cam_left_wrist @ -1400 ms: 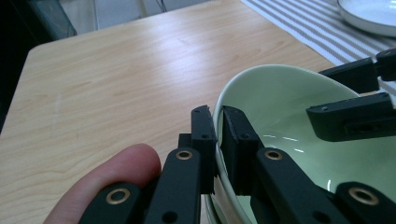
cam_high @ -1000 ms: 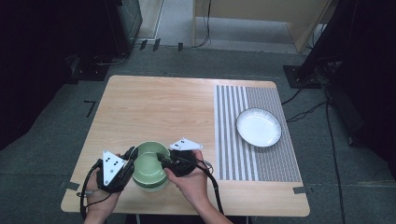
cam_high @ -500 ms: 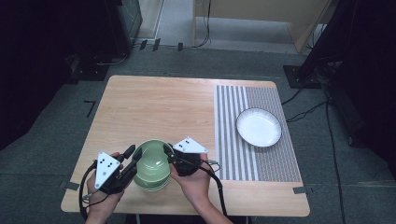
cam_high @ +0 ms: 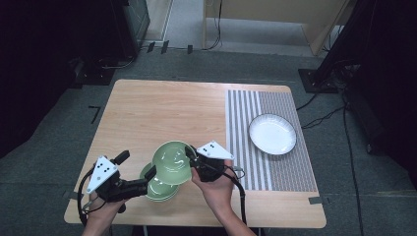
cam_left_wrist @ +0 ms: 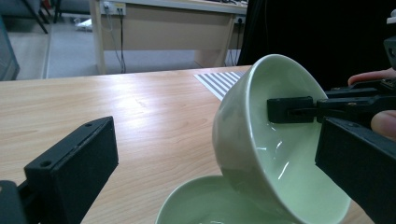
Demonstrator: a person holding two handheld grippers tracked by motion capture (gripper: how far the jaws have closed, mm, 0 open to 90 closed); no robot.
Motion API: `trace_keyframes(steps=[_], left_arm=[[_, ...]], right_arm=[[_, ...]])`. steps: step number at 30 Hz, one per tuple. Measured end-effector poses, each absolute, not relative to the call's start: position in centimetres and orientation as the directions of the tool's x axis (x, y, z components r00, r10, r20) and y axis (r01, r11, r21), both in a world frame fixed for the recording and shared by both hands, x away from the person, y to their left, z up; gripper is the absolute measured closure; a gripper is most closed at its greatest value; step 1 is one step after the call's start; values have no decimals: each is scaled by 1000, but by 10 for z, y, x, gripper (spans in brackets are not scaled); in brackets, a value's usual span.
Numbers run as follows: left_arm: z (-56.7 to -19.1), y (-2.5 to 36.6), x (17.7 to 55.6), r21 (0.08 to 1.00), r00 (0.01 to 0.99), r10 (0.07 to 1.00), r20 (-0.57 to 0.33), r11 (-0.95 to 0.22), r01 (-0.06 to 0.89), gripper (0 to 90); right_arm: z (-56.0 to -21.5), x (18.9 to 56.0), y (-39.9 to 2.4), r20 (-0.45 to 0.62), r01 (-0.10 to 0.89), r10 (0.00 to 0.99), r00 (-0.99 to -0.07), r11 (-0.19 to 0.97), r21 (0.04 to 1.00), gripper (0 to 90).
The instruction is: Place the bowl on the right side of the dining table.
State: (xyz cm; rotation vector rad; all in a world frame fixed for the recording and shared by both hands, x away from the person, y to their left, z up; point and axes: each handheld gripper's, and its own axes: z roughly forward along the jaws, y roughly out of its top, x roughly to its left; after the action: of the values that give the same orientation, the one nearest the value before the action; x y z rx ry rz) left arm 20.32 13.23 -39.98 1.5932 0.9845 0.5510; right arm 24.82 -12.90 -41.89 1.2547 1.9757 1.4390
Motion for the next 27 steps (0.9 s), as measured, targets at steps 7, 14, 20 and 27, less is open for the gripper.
trace_keyframes(steps=[7, 14, 20, 27], left_arm=[[-401, 142, 207, 948, 527, 831, -181, 3, 319, 0], [-404, 152, 211, 943, 499, 849, -176, 1, 332, 0], [-409, 161, 216, 938, 467, 866, -175, 2, 348, 0], [-418, 176, 223, 926, 414, 896, -163, -6, 376, 0]], right_arm=[[-418, 248, -138, 175, 424, 841, -512, 70, 903, 848], [-418, 247, -146, 171, 422, 848, -502, 68, 904, 848], [-419, 245, -151, 173, 423, 850, -497, 64, 904, 849], [-421, 244, -158, 172, 426, 852, -494, 65, 903, 849]])
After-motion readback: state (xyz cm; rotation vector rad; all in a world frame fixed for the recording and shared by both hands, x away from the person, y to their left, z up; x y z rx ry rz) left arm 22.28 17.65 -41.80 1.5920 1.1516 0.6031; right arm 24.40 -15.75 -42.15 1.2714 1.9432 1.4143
